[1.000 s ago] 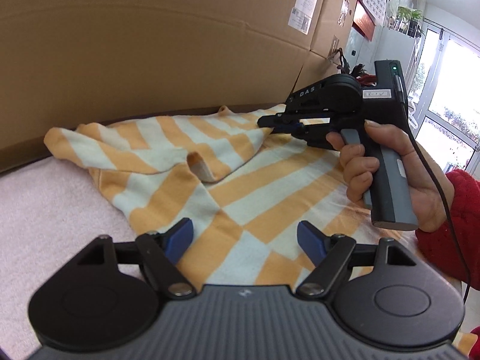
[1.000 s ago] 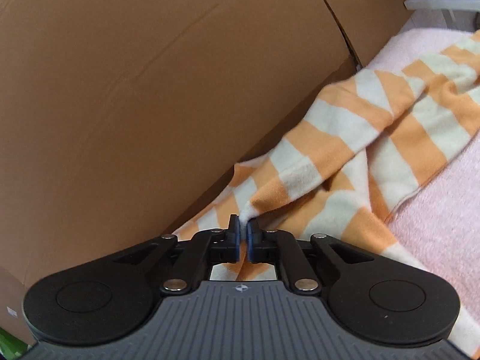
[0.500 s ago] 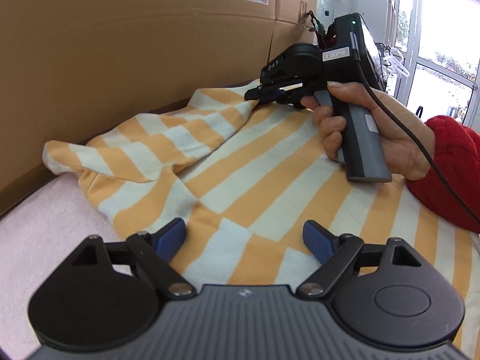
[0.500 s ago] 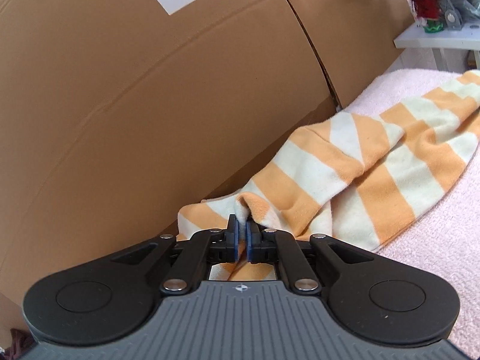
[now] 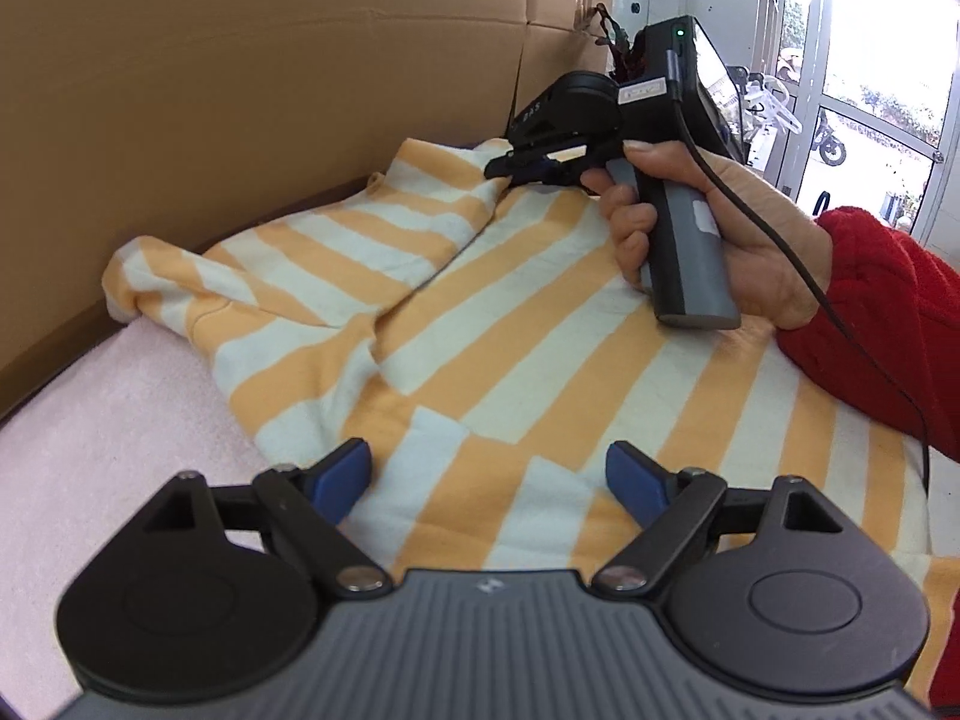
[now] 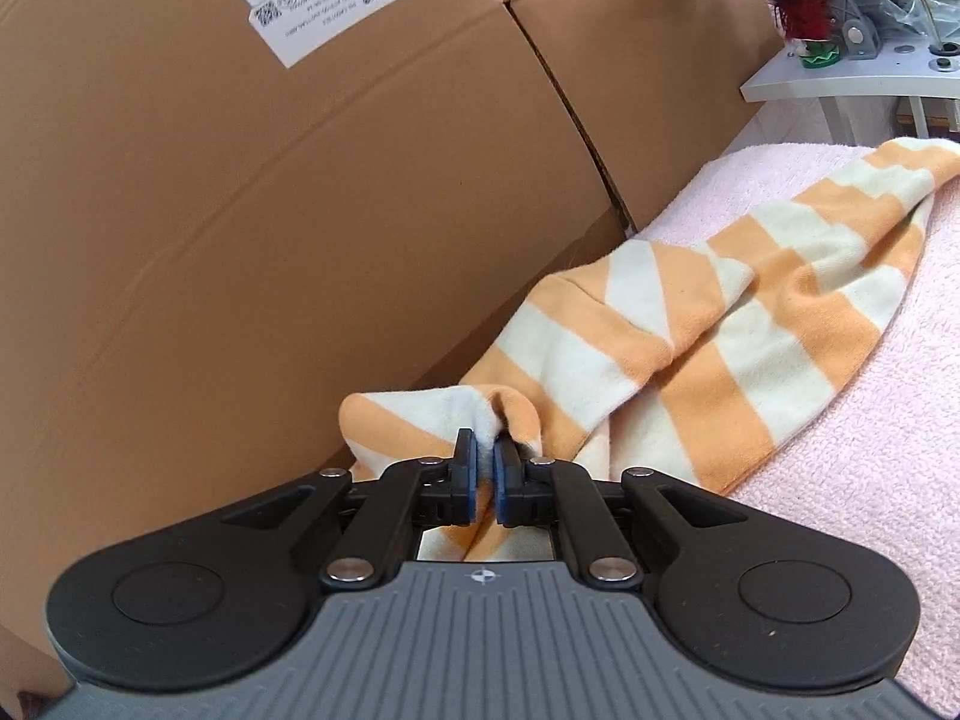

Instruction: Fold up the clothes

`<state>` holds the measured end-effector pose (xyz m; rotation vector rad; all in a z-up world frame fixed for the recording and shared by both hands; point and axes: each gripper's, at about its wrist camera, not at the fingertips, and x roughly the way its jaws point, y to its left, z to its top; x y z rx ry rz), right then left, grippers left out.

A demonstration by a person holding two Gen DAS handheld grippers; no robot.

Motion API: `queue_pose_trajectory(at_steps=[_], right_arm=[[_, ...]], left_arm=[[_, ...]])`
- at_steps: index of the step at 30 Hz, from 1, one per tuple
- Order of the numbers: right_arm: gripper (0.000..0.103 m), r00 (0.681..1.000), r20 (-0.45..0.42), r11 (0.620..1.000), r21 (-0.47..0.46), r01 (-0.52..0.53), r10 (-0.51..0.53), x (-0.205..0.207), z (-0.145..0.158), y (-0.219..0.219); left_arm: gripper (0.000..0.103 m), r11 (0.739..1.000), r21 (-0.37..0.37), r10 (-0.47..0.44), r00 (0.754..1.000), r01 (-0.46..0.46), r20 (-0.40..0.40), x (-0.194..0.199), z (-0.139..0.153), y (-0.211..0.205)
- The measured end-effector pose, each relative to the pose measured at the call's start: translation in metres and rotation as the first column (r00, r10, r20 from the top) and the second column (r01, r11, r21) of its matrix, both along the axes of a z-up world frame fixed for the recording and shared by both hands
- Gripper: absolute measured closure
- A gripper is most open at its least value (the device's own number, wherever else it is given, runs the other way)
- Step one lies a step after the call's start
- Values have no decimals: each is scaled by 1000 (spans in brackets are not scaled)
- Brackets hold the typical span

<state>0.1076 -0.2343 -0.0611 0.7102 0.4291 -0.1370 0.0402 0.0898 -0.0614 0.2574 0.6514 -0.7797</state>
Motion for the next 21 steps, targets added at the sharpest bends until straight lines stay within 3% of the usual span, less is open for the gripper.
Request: queue_pose_trajectory(at_steps=[2, 8, 12, 15, 19, 21], right_arm=[[85, 1000, -18, 999, 33, -17, 18, -1, -3, -1], [84, 999, -26, 998, 66, -17, 18, 11, -3, -3], [83, 999, -31, 997, 79, -19, 22, 22, -1, -9], [80, 999, -31, 996, 80, -27, 29, 27, 1, -8], [78, 999, -23, 996, 83, -39, 41, 33, 3, -9], [77, 999, -21, 995, 85, -44, 46, 32, 4, -8]], left_arm=[[14, 1000, -7, -13, 1000, 13, -10, -6, 0, -4], [14, 998, -30, -53, 998, 52, -39, -22, 2, -16], [13, 994, 24, -106, 994, 107, -21, -37, 4, -22], [15, 998, 13, -56, 998, 56, -14, -33, 10, -18], [12, 996, -78, 37, 997, -31, 69, -34, 19, -8], [12, 991, -120, 60, 996, -51, 72, -25, 21, -4]])
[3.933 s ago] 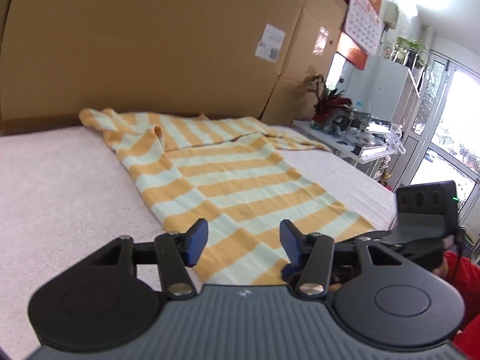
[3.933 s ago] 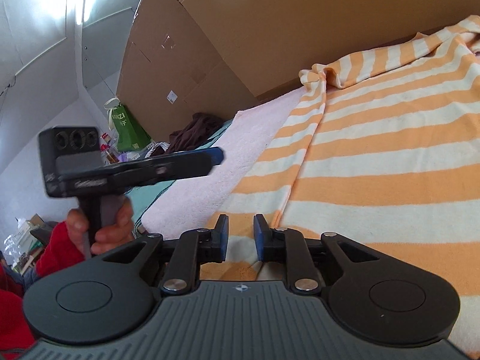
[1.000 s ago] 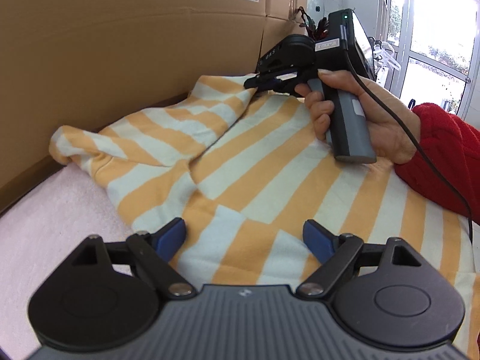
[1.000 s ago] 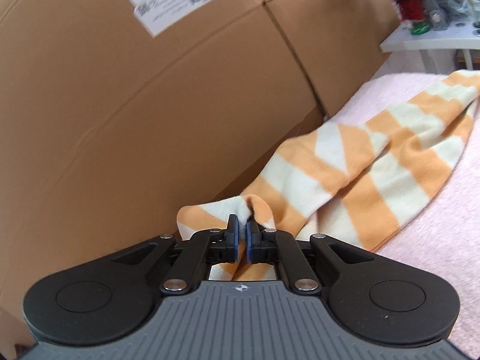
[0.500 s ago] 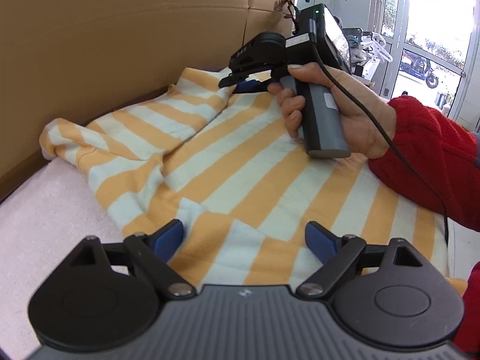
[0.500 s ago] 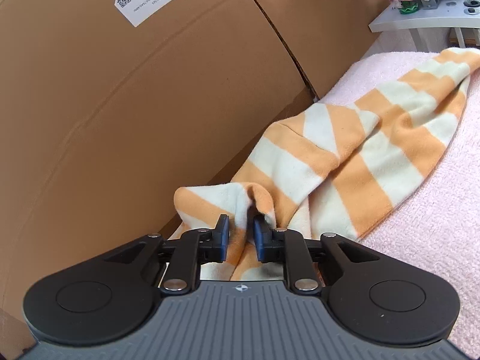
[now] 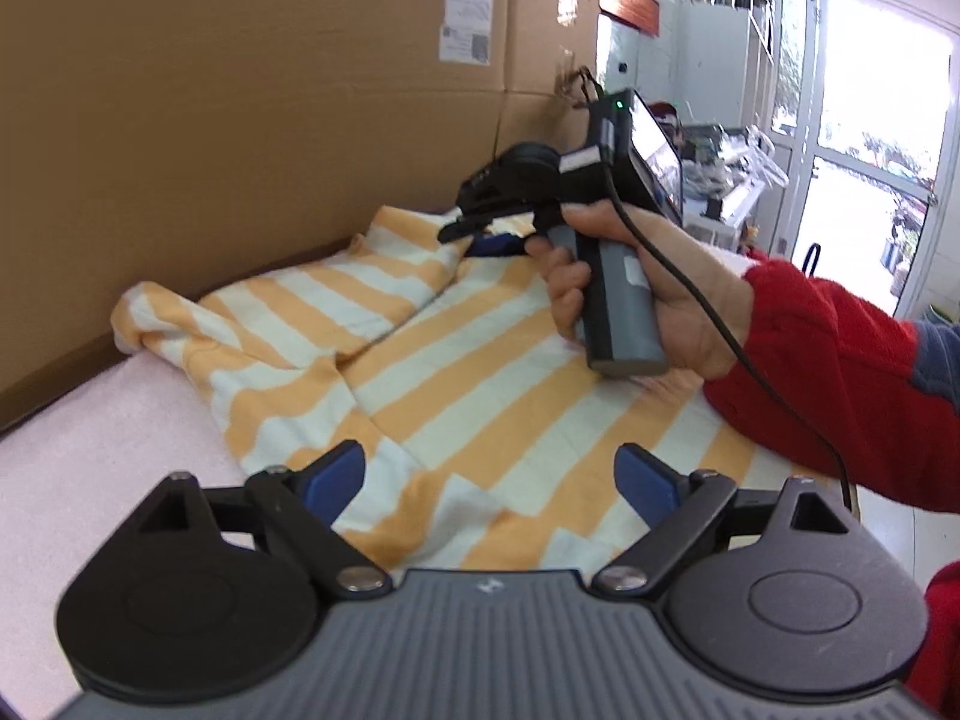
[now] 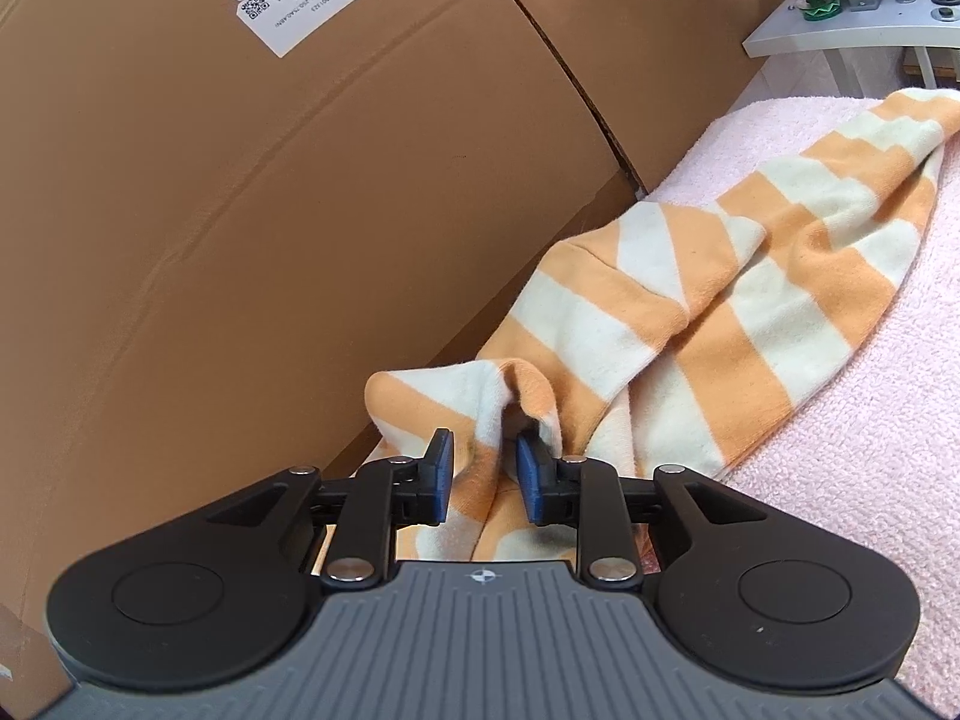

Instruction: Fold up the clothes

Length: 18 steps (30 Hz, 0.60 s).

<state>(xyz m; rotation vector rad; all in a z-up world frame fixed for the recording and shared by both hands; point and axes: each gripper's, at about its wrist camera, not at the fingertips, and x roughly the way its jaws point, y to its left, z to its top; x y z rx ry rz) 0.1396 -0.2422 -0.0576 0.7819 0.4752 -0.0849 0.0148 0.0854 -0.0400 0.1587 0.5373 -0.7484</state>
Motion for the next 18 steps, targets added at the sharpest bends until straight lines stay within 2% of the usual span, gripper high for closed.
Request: queue_pose_trajectory(at_steps=[2, 4, 5, 6, 7, 9, 11, 14, 16, 17, 18], right_arm=[[77, 1000, -18, 1000, 22, -1, 1, -3, 1, -2], [77, 999, -21, 994, 101, -32, 34, -19, 8, -9], [77, 997, -5, 989, 133, -71, 73, -32, 11, -11], [77, 994, 14, 980, 164, -112, 111, -45, 14, -13], [77, 987, 19, 973, 167, -158, 157, -59, 16, -14], [76, 952, 45, 945, 123, -305, 301, -90, 19, -11], [76, 891, 39, 888, 71, -455, 453, -116, 15, -4], [77, 735, 68, 735, 21, -678, 675, -163, 10, 12], [77, 626, 78, 630, -41, -775, 776, -194, 12, 24], [77, 586, 70, 590, -78, -804, 808, -207, 13, 32], [76, 562, 43, 563, -107, -820, 826, -216, 13, 40]], left_arm=[[13, 998, -62, 20, 1000, -22, -23, 16, 3, 8], [22, 992, -122, 38, 997, -46, -67, 35, 5, 17], [25, 987, -150, 51, 995, -64, -89, 47, 5, 23], [33, 980, -179, 63, 992, -82, -112, 58, 6, 29], [36, 975, -192, 87, 988, -110, -125, 68, 6, 32], [43, 970, -190, 122, 982, -148, -144, 83, 3, 34], [45, 977, -140, 141, 980, -161, -142, 91, -2, 26], [45, 981, -94, 158, 979, -171, -129, 94, -12, 17], [45, 980, -75, 172, 977, -182, -124, 96, -20, 14], [46, 979, -73, 182, 975, -192, -126, 97, -23, 15], [48, 979, -73, 182, 975, -192, -125, 97, -24, 15]])
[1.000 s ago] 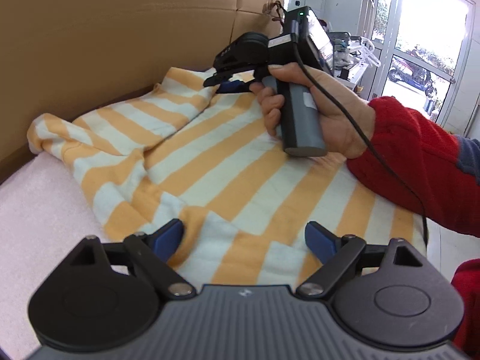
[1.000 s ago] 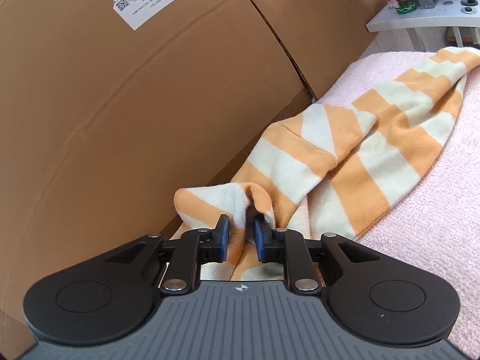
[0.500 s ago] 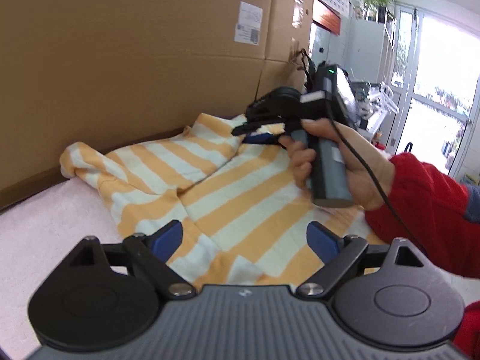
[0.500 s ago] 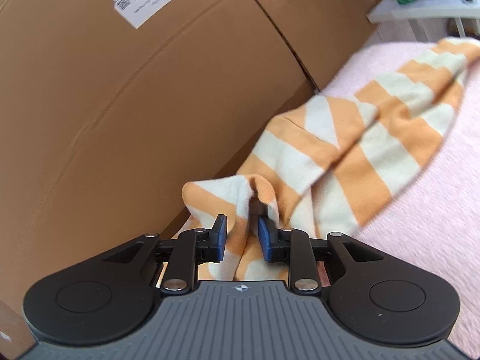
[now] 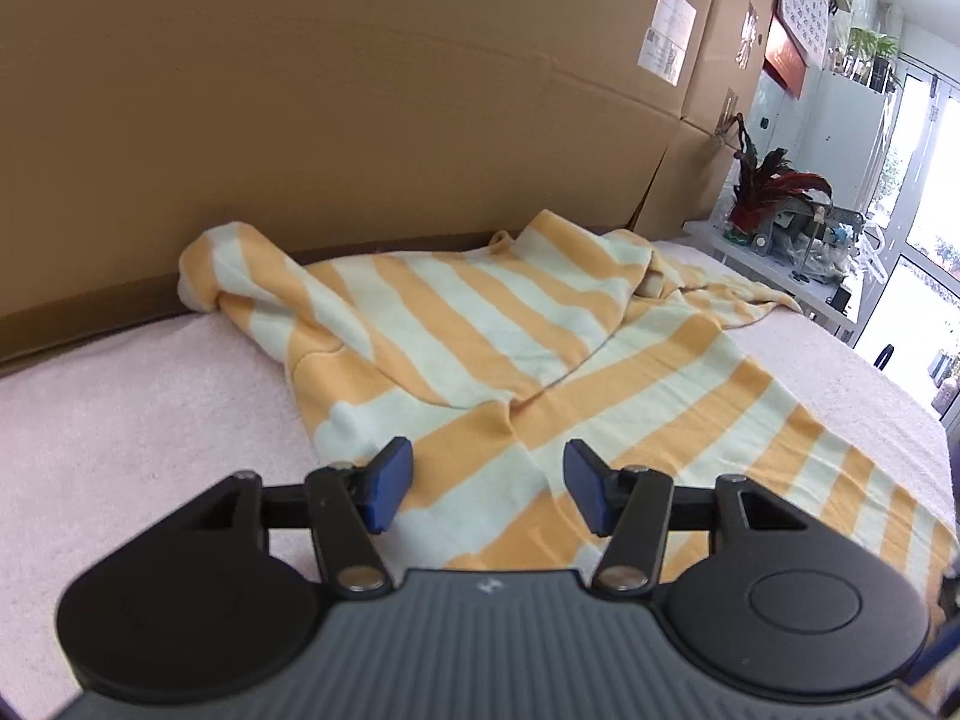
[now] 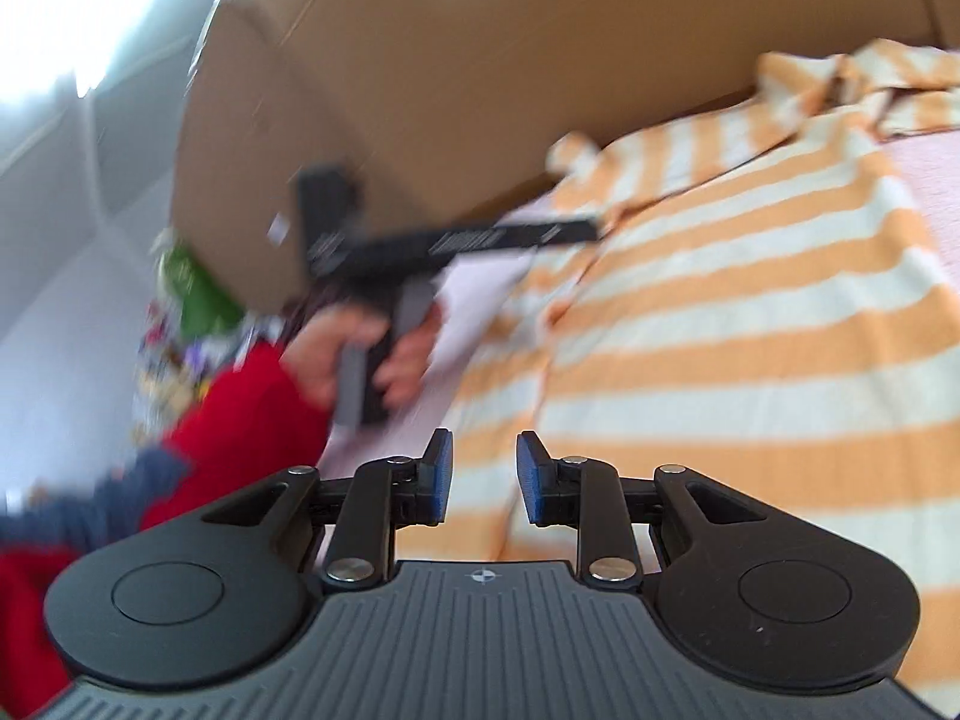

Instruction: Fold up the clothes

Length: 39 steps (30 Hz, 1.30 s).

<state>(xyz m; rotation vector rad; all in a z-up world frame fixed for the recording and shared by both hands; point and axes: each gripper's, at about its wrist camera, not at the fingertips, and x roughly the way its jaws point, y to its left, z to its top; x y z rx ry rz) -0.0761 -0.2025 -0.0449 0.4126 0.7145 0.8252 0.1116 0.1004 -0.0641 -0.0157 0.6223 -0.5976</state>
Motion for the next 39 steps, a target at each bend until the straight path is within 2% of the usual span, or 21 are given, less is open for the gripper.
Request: queue_pose_trajectory(at_steps=[2, 3, 6, 10, 13, 15, 22, 25, 27, 29, 31, 39], right_arm=[[74, 999, 11, 995, -79, -52, 54, -16, -2, 14], [70, 998, 49, 994, -99, -42, 47, -22, 1, 17], [66, 996, 88, 989, -145, -22, 35, -30, 3, 14], [66, 994, 93, 984, -177, -34, 51, -37, 2, 9], [70, 995, 92, 991, -128, -25, 37, -42, -4, 10], [95, 997, 70, 996, -86, -30, 36, -42, -7, 14], [96, 994, -1, 988, 101, -113, 114, -42, -12, 3], [97, 998, -54, 998, 48, -42, 44, -39, -21, -1], [97, 997, -61, 998, 55, -36, 39, -40, -21, -3], [93, 999, -24, 999, 20, -36, 37, -44, -14, -2], [89, 998, 63, 999, -37, -19, 21, -52, -2, 1], [89, 961, 219, 985, -73, -154, 167, -62, 18, 47]], left_arm=[[46, 1000, -2, -4, 1000, 4, 4, -1, -1, 0], [45, 1000, -3, -6, 1000, 6, 6, -2, -1, 0], [33, 1000, -5, -11, 1000, 11, 11, -3, -2, 1], [32, 1000, 22, -16, 1000, 15, 22, -5, -1, -3], [32, 999, 37, -16, 999, 15, 27, -5, -1, -6], [31, 999, 46, -20, 999, 19, 29, -6, -1, -7], [26, 997, 74, -36, 999, 33, 33, -6, -2, -12], [23, 996, 85, -43, 998, 40, 34, -7, -2, -14], [21, 995, 95, -47, 998, 43, 36, -7, -2, -15], [19, 993, 105, -51, 998, 47, 38, -8, -2, -16], [15, 992, 115, -55, 998, 50, 39, -8, -2, -18], [13, 986, 155, -66, 997, 58, 46, -10, -3, -24]])
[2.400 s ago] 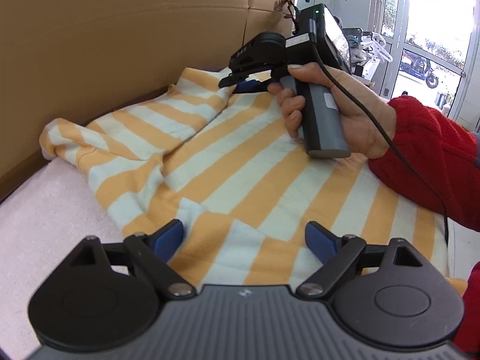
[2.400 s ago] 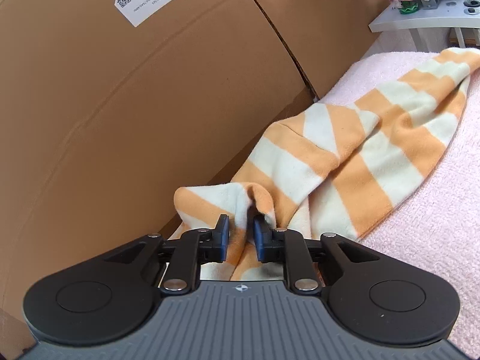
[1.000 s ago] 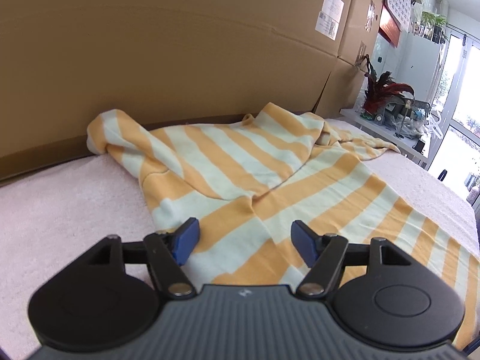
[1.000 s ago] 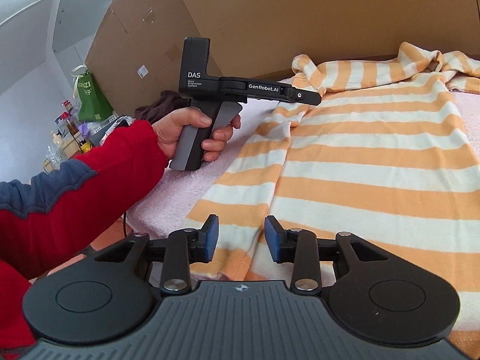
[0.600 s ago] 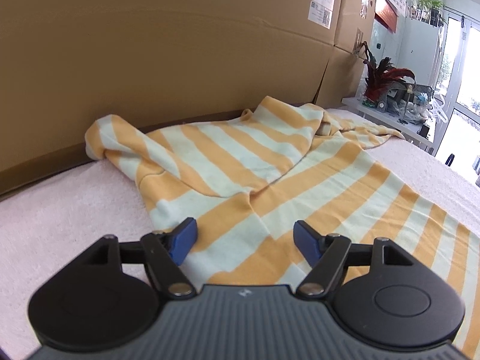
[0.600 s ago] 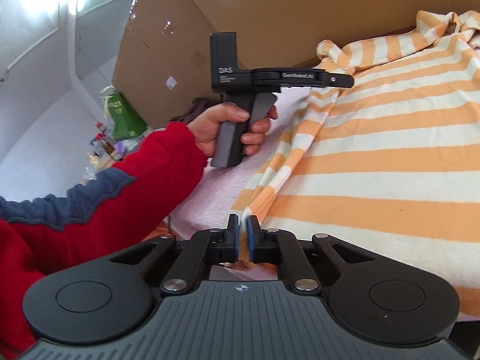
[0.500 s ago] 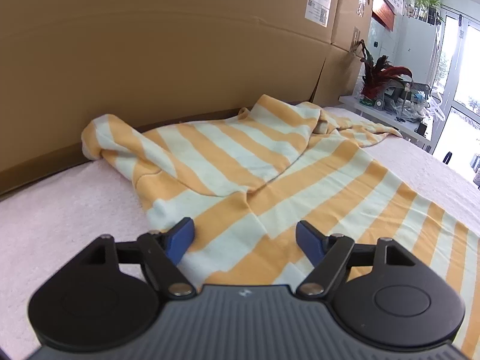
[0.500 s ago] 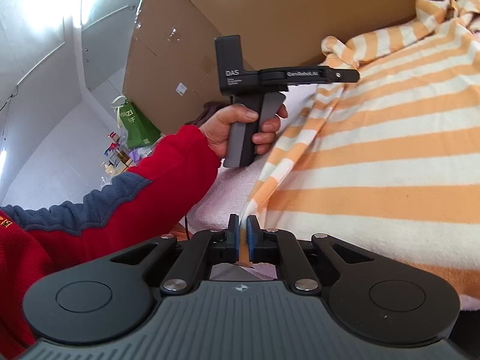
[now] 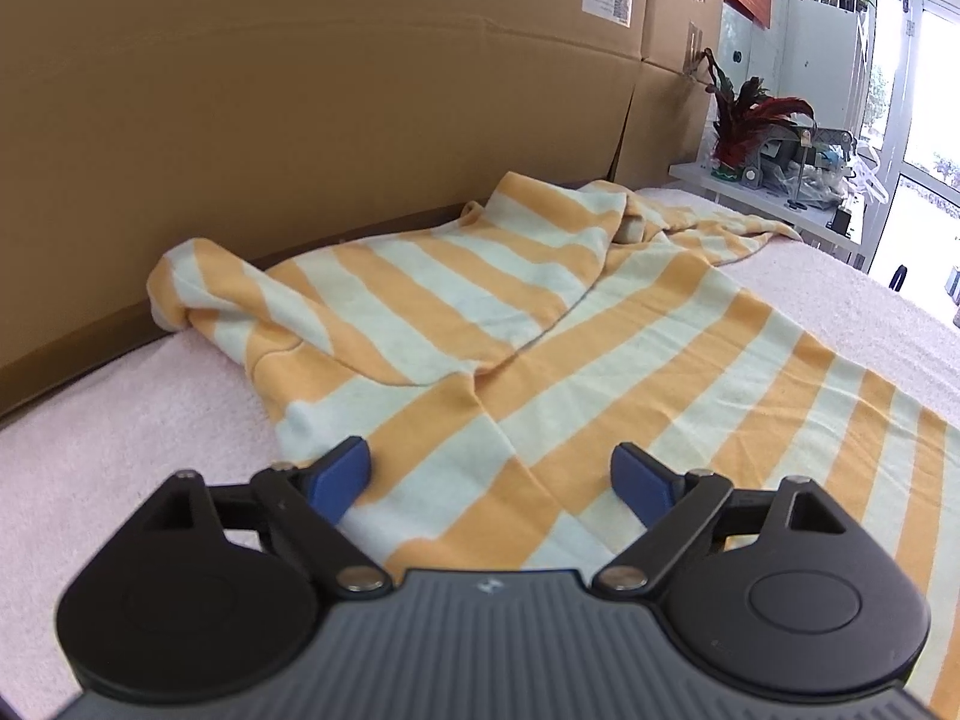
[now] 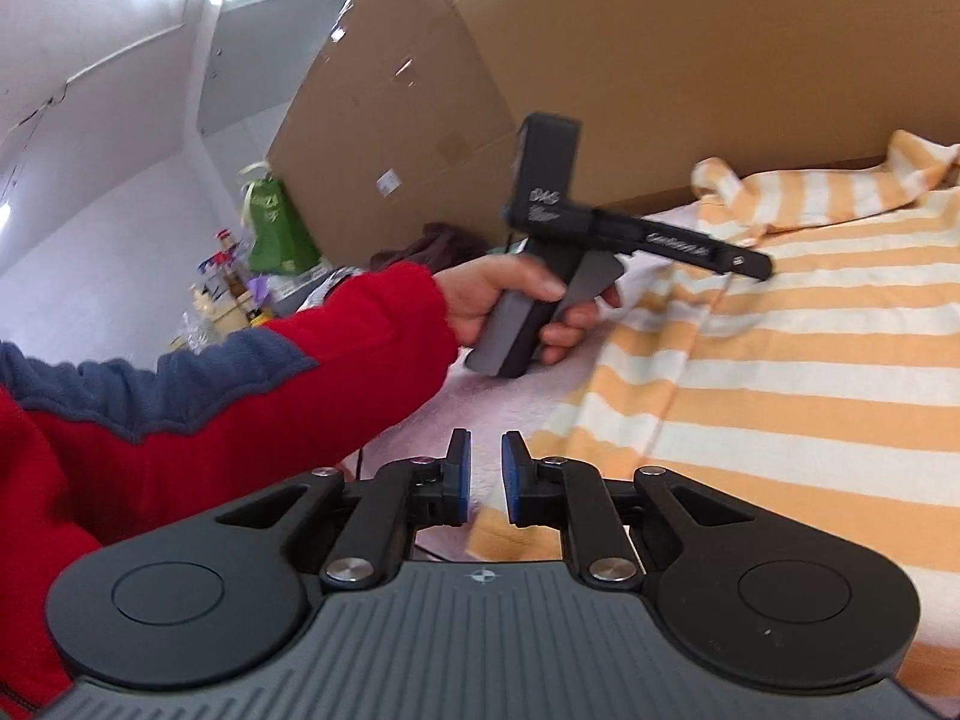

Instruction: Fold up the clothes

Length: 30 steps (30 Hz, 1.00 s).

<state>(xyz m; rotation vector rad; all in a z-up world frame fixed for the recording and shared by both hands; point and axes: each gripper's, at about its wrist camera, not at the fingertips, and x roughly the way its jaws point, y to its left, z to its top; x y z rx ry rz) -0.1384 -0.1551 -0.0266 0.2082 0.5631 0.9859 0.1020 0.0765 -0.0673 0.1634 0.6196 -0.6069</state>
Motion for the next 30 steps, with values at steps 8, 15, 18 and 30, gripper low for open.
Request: queue_pose_trajectory(at_steps=[8, 15, 18, 30], right_arm=[[98, 995, 100, 980, -192, 50, -31, -5, -14, 43], [103, 996, 68, 989, -144, -45, 55, -11, -12, 50], [99, 994, 108, 990, -136, 31, -16, -9, -6, 41], [100, 977, 202, 953, -277, 119, -64, -8, -13, 53]], left_arm=[[11, 1000, -5, -2, 1000, 2, -4, 1, 0, 1], [11, 1000, 10, -3, 1000, 3, 2, 1, 0, -2], [10, 1000, 16, -2, 1000, 2, 4, 1, 0, -2], [9, 1000, 18, -1, 1000, 1, 3, 1, 0, -3]])
